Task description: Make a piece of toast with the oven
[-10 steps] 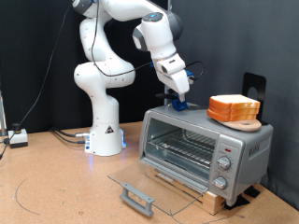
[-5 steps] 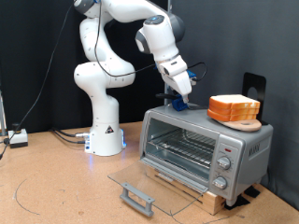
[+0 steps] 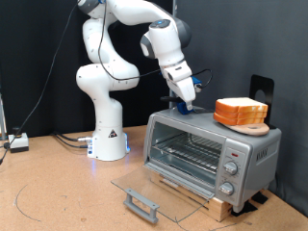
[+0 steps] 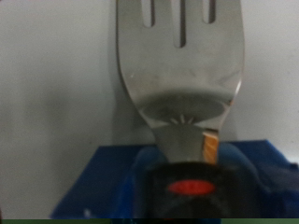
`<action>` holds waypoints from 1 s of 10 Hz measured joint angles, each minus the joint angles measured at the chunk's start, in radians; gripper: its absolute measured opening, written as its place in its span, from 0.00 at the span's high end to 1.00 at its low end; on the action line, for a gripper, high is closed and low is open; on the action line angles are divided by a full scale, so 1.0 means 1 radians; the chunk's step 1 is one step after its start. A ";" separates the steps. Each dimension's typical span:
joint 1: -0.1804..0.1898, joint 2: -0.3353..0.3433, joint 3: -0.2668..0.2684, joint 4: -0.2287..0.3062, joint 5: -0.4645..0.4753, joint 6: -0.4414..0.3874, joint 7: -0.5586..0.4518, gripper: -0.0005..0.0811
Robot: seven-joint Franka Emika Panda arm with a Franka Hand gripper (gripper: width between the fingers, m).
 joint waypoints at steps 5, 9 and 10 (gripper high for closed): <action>0.000 0.015 0.006 0.000 0.012 0.006 -0.001 0.00; -0.010 0.016 0.006 0.000 0.012 0.007 -0.001 0.36; -0.014 0.016 0.006 0.000 0.012 0.007 -0.001 0.51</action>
